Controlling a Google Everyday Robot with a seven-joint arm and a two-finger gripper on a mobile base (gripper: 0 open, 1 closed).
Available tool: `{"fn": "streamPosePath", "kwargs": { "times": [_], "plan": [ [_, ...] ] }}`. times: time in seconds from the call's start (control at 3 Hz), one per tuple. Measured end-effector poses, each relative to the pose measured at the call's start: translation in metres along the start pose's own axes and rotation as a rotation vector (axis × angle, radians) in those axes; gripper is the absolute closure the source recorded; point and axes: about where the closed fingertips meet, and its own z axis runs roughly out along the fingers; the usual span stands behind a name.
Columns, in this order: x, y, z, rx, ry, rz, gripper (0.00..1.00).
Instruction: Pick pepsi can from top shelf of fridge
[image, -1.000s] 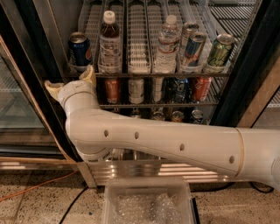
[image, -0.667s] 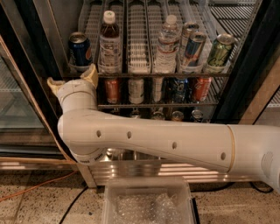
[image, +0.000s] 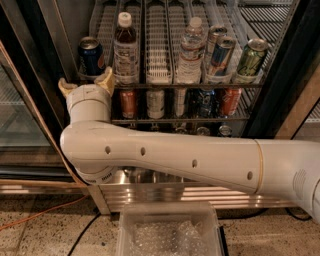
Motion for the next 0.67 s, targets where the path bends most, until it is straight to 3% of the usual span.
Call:
{"fn": "streamPosePath", "kwargs": {
  "times": [0.33,0.67],
  "plan": [
    [-0.0086,-0.0079,0.0022,0.031,-0.021,0.011,0.30],
    [-0.0087,-0.0078,0.0022,0.031,-0.022,0.011,0.32]
  ]
}}
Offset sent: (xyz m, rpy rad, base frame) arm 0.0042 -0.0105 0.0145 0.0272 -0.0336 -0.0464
